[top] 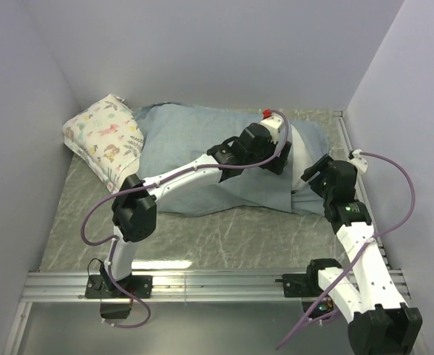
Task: Remove the pillowcase from the pillow
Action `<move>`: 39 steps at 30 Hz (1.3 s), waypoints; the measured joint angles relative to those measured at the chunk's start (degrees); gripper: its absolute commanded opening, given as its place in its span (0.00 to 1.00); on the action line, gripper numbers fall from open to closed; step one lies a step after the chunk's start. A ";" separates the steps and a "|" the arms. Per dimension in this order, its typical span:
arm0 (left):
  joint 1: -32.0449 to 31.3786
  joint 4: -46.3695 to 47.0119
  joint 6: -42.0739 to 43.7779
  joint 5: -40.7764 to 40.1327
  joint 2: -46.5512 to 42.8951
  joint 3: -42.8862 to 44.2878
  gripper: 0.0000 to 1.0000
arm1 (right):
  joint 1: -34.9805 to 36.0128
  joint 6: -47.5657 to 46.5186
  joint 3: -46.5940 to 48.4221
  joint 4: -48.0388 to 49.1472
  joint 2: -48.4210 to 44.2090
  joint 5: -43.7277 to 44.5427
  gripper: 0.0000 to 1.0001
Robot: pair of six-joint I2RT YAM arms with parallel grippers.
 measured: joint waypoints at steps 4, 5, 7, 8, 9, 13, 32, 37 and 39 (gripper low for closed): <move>-0.63 -0.50 0.02 -0.11 0.15 1.73 0.99 | -2.54 -0.52 -0.02 -1.66 1.75 0.90 0.76; -0.79 -0.52 0.04 -0.17 0.42 2.60 0.99 | -2.91 -0.61 -0.02 -1.90 2.43 1.11 0.73; -1.05 -0.57 0.09 -0.57 1.73 5.09 0.99 | -3.69 -0.79 -0.09 -2.12 3.61 1.11 0.69; -1.16 -0.44 0.17 -0.94 2.54 6.23 0.99 | -4.17 -0.85 -0.24 -2.10 4.09 1.16 0.64; -1.25 -0.50 0.35 -1.38 3.48 7.43 0.99 | -4.63 -0.87 -0.48 -2.10 4.35 1.14 0.61; -1.27 -1.92 1.03 -3.91 7.32 10.10 0.81 | -7.06 -0.90 -1.20 -1.60 5.27 0.96 0.35; 2.78 -8.55 0.26 -14.64 8.17 10.08 0.00 | -23.71 3.98 -9.81 14.67 17.90 -15.37 0.00; 3.89 -8.61 1.40 -13.44 6.36 8.28 0.12 | -24.44 5.64 -15.08 26.73 21.11 -25.03 0.00; 3.67 -9.05 2.67 -12.68 6.16 8.70 0.23 | -24.68 5.66 -16.76 30.01 21.22 -27.82 0.00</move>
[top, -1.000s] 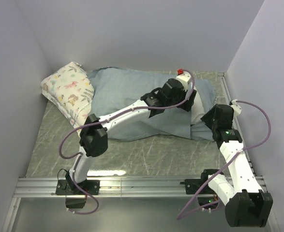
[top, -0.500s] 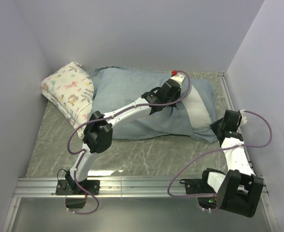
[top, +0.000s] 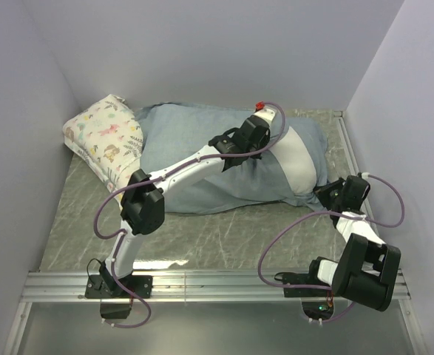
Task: Remove the pillowcase from the pillow
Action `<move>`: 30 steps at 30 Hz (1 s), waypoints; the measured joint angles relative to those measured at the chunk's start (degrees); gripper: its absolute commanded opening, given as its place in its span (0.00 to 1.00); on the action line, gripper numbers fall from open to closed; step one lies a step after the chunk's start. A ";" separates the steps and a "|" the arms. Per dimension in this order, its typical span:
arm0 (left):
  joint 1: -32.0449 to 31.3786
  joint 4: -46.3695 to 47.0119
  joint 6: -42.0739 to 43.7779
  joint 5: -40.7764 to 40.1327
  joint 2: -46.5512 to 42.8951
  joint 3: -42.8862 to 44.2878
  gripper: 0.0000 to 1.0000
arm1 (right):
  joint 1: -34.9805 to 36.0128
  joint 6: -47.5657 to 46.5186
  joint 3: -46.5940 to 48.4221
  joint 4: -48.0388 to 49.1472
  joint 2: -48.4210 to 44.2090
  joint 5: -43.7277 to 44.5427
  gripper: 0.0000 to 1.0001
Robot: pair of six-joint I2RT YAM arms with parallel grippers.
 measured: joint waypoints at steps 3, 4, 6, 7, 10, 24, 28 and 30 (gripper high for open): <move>-0.96 -1.60 1.97 1.14 0.00 2.01 0.34 | -0.22 -0.07 -0.55 1.49 -0.74 -1.73 0.00; -1.29 -1.64 2.62 1.64 -0.04 2.75 0.43 | -0.26 -0.09 -0.55 1.53 -1.31 -2.12 0.00; -1.86 -1.31 3.54 2.60 -0.48 3.54 0.49 | -0.26 -0.20 -0.55 1.49 -2.58 -2.69 0.00; -2.23 -1.16 4.15 3.23 -1.07 3.52 0.55 | -0.26 -0.24 -0.55 1.44 -3.23 -2.89 0.00; -3.23 -0.07 5.18 4.57 -2.67 3.45 0.64 | -0.26 -0.26 -0.55 1.42 -4.42 -3.54 0.00; -9.60 9.29 13.20 10.43 -2.86 4.81 0.96 | -0.26 -0.22 -0.55 0.87 -5.86 -4.17 0.00; -9.49 12.94 16.06 12.26 0.85 3.37 0.99 | -0.26 -0.20 -0.55 0.57 -6.75 -4.42 0.00; -9.33 14.75 18.01 13.11 2.14 0.76 0.99 | -0.26 -0.15 -0.55 0.42 -7.13 -4.57 0.00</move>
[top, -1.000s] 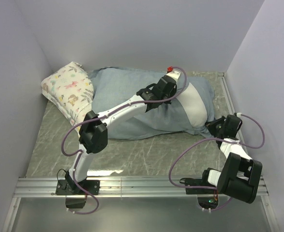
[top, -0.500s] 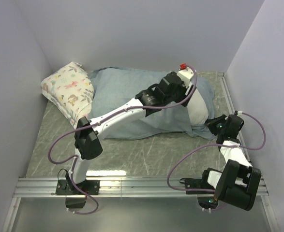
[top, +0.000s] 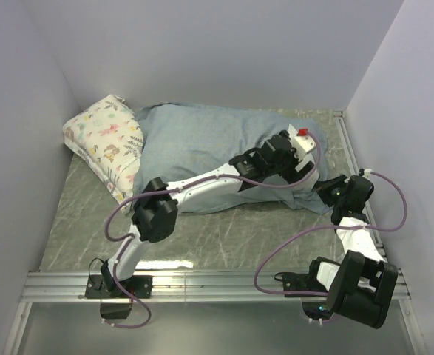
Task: Remove the pillowcase from the pillow
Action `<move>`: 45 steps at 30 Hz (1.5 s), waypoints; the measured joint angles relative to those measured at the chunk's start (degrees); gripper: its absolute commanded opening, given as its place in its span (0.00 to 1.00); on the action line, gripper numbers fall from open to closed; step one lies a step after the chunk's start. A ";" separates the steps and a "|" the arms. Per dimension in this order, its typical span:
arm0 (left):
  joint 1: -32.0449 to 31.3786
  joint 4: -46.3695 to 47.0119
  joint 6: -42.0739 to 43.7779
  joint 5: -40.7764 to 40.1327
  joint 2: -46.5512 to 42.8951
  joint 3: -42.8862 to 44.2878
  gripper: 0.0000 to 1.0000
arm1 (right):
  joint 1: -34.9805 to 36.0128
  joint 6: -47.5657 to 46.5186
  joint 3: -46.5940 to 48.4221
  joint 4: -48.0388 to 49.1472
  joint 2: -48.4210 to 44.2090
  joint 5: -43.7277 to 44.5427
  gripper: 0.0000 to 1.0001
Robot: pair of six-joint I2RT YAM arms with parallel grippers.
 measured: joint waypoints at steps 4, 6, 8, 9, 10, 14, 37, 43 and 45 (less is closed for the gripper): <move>-0.13 1.86 4.26 0.55 4.07 -1.25 0.99 | 0.00 0.09 0.00 -0.11 -0.31 -0.37 0.00; -0.35 3.08 6.03 0.28 4.79 -2.27 0.99 | 0.00 0.09 0.00 -0.26 -0.33 -0.44 0.00; -0.74 4.26 8.07 -0.55 4.79 -3.19 0.99 | 0.00 0.09 0.00 -0.50 -0.33 -0.44 0.00; -0.96 4.70 8.83 -1.05 4.85 -3.19 0.99 | 0.00 0.09 0.00 -0.52 -0.33 -0.44 0.00; -1.29 5.01 9.42 -2.05 4.94 -3.13 0.99 | 0.00 0.09 0.00 -0.52 -0.33 -0.44 0.00; -2.80 6.12 12.50 -7.74 8.50 0.00 0.99 | 0.04 0.09 0.00 -0.61 -0.39 -0.26 0.00; -6.45 10.47 25.46 -23.58 17.97 8.41 0.00 | 2.56 -1.18 3.32 -5.53 -2.05 2.05 0.00; -4.79 4.85 19.89 -26.58 19.26 16.02 0.00 | 2.93 -2.73 6.91 -10.51 -3.30 4.04 0.00; -3.74 4.15 16.68 -26.60 19.15 16.90 0.00 | 2.97 -3.17 7.80 -11.32 -3.56 4.63 0.00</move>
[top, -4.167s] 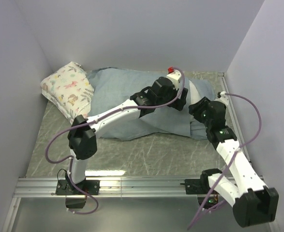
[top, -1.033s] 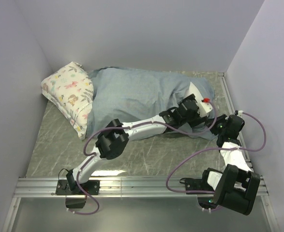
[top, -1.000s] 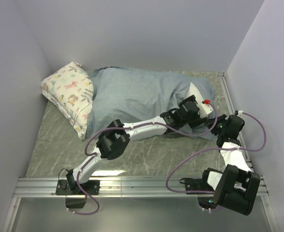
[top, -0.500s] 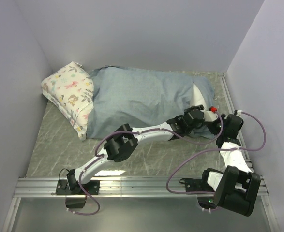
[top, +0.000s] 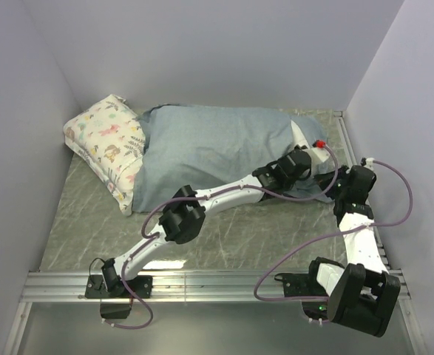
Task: Remove the pillowcase from the pillow
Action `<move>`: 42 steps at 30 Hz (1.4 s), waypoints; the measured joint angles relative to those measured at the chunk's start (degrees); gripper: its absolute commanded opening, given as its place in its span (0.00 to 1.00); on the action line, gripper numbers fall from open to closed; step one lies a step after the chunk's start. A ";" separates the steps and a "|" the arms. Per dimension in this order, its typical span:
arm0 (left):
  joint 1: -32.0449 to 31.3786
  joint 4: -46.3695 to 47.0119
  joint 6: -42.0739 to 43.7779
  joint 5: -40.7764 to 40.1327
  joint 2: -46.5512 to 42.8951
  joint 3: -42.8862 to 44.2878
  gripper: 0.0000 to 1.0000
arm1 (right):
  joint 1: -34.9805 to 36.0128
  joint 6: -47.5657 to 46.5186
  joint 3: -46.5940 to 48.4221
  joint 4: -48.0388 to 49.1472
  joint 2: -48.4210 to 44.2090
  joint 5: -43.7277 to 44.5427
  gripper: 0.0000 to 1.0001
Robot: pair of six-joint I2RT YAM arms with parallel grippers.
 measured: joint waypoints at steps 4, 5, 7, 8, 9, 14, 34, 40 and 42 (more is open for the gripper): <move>1.92 -0.44 -5.16 0.96 -1.46 -0.92 0.00 | 0.22 -0.39 0.61 -0.37 -0.33 1.44 0.00; 2.25 -0.46 -5.97 1.42 -2.10 -1.49 0.00 | 0.28 -0.42 0.61 -0.42 -0.37 1.77 0.00; 2.82 -0.94 -8.17 2.62 -3.78 -3.04 0.00 | 0.39 -0.44 0.63 -0.55 -0.42 2.75 0.00; 3.08 -0.98 -9.03 3.41 -4.72 -4.07 0.00 | 0.46 -0.48 0.74 -0.83 -0.42 3.48 0.00; 3.32 -1.14 -9.81 4.13 -5.90 -5.31 0.00 | 0.48 -0.57 0.94 -1.16 -0.33 4.24 0.00; 4.83 -2.78 -12.98 7.41 -10.67 -9.07 0.00 | 0.15 -0.61 2.67 -1.97 1.09 7.13 0.00; 10.84 -1.90 -28.41 28.92 -42.34 -39.95 0.00 | 2.51 -4.09 11.69 -4.68 6.27 -2.12 0.43; 10.82 1.18 -33.62 29.81 -47.41 -46.27 0.00 | 4.42 -6.51 12.59 -9.79 -4.50 0.50 0.75; 10.64 1.57 -34.93 29.83 -47.60 -46.69 0.00 | 6.05 -7.54 13.11 -10.56 -8.26 1.31 0.79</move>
